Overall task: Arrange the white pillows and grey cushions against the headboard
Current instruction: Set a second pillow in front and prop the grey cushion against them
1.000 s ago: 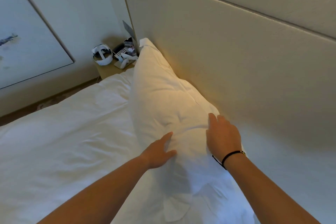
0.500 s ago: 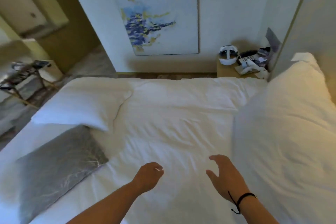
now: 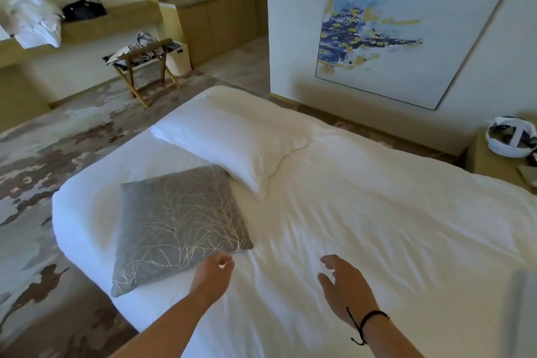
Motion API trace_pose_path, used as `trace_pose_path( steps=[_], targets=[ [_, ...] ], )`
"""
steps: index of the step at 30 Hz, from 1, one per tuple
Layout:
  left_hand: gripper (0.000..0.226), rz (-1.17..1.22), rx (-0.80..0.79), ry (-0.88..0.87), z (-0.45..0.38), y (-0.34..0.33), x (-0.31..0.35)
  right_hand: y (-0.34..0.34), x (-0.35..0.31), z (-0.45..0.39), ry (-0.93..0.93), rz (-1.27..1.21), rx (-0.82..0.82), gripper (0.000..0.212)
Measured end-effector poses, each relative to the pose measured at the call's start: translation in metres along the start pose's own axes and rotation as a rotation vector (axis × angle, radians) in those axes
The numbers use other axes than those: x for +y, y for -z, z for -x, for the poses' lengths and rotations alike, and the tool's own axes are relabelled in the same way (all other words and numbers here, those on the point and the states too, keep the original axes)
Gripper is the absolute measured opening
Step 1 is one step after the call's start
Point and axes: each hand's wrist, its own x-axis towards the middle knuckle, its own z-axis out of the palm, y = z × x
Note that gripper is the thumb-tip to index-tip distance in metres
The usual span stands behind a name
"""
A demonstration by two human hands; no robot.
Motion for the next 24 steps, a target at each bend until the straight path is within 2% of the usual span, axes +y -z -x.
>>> trace_pose_path(
  steps=[7,10,15,17,20,24],
  targets=[
    [0.032,-0.031,0.009,0.048,-0.149,0.051,-0.040,-0.047,-0.090,-0.109,-0.045,0.134,-0.097,0.040],
    [0.042,-0.182,0.042,0.019,-0.207,0.052,-0.056,-0.063,-0.110,-0.158,-0.038,0.205,-0.103,0.043],
    [0.056,-0.390,0.177,-0.117,-0.317,0.046,-0.079,-0.105,-0.126,-0.250,0.016,0.339,-0.134,0.053],
    [0.065,-0.398,0.219,-0.089,-0.354,0.038,-0.095,-0.124,-0.130,-0.293,0.049,0.403,-0.141,0.058],
    [0.073,-0.319,0.364,0.004,-0.386,0.016,-0.122,-0.152,-0.140,-0.357,0.087,0.436,-0.114,0.066],
    [0.074,-0.337,0.458,-0.025,-0.406,-0.018,-0.141,-0.188,-0.156,-0.443,0.112,0.453,-0.060,0.080]
  ],
)
